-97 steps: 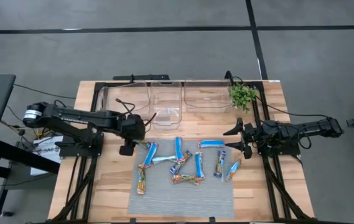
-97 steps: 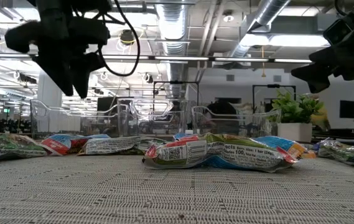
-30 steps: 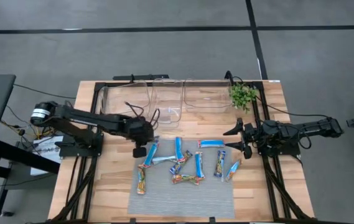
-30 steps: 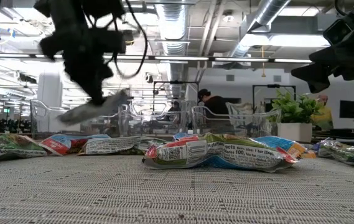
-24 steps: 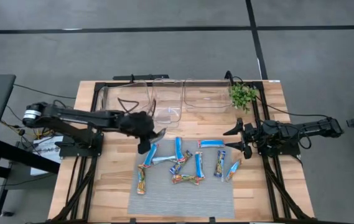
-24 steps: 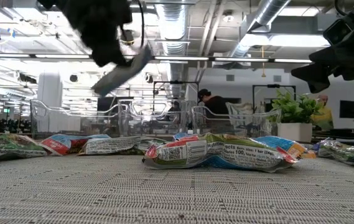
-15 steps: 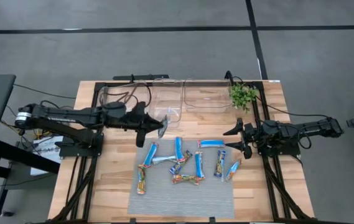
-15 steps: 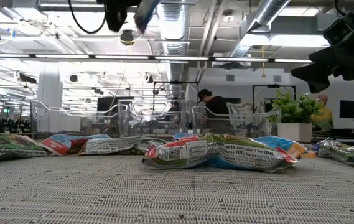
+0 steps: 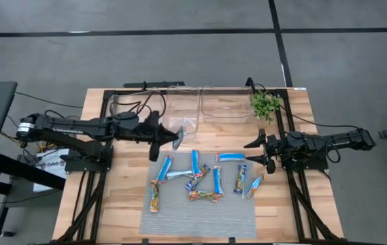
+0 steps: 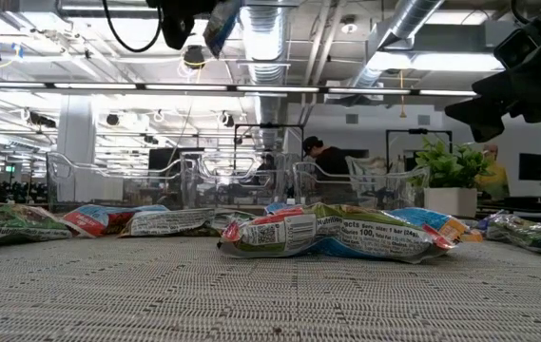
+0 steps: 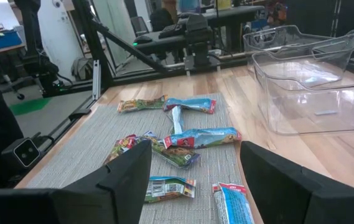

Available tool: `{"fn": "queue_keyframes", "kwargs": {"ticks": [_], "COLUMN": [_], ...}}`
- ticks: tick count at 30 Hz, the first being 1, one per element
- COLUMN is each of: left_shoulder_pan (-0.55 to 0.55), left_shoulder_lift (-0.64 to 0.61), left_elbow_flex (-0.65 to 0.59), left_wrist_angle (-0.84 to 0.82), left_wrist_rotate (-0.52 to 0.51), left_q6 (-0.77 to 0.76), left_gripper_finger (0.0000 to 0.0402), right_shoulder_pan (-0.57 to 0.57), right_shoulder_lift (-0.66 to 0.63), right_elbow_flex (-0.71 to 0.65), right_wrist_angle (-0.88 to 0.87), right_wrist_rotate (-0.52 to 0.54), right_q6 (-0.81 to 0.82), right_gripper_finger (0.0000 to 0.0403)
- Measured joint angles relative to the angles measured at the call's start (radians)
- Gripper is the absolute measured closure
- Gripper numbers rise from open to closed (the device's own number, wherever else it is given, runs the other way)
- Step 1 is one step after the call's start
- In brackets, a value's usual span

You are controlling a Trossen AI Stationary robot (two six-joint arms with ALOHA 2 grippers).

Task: Pick and place Granola Bars by type
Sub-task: Put the left blue granola bar into the middle transparent bin

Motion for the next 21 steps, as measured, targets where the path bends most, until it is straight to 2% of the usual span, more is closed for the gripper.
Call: {"fn": "queue_keyframes", "kwargs": {"ticks": [5, 15, 21], "left_shoulder_pan": [0.102, 0.405, 0.443], "left_shoulder_lift": [0.023, 0.024, 0.024], "left_elbow_flex": [0.001, 0.0, 0.006], "left_wrist_angle": [0.019, 0.033, 0.034], "left_wrist_rotate": [-0.053, -0.18, -0.152], "left_q6": [0.028, 0.06, 0.024], "left_gripper_finger": [0.037, 0.037, 0.037], "right_shoulder_pan": [0.0, 0.0, 0.0], "right_shoulder_lift": [0.0, 0.0, 0.0], "right_elbow_flex": [0.0, 0.0, 0.0], "right_wrist_angle": [0.0, 0.0, 0.0], "right_wrist_rotate": [0.0, 0.0, 0.0], "right_q6": [0.0, 0.0, 0.0], "right_gripper_finger": [0.0163, 0.0163, 0.0163]}}
